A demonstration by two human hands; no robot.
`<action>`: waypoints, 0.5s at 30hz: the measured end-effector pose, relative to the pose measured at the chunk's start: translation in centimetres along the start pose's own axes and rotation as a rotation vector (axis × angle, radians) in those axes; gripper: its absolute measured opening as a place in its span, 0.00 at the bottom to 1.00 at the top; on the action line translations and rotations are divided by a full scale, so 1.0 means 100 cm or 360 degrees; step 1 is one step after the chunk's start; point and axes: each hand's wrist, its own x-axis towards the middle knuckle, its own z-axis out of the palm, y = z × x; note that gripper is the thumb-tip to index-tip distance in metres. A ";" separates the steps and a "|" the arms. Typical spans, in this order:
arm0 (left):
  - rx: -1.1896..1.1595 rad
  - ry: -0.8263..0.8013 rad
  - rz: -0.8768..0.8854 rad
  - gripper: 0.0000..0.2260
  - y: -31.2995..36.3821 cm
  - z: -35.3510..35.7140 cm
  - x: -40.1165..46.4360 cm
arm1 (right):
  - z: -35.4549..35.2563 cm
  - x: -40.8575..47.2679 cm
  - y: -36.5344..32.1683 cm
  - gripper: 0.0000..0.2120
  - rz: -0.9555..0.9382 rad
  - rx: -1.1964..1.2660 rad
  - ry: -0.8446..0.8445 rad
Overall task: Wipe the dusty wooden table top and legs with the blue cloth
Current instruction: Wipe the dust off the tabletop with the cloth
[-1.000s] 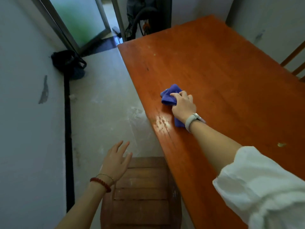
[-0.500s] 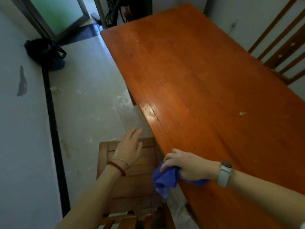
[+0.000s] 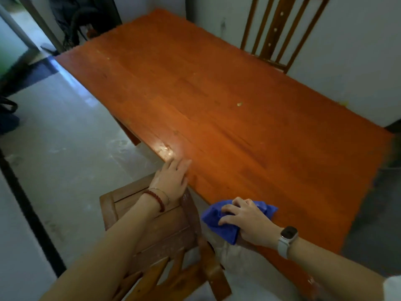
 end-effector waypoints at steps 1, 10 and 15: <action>0.0024 0.0012 0.0064 0.23 0.013 -0.005 -0.002 | 0.007 -0.019 -0.003 0.19 0.0034 0.0017 0.0042; 0.0184 -0.0042 0.0434 0.19 0.137 -0.027 -0.032 | 0.050 -0.166 -0.036 0.18 0.0688 0.0162 0.0033; -0.0277 0.0245 0.0512 0.17 0.219 -0.009 -0.090 | 0.072 -0.219 -0.041 0.16 0.0912 0.0416 0.0129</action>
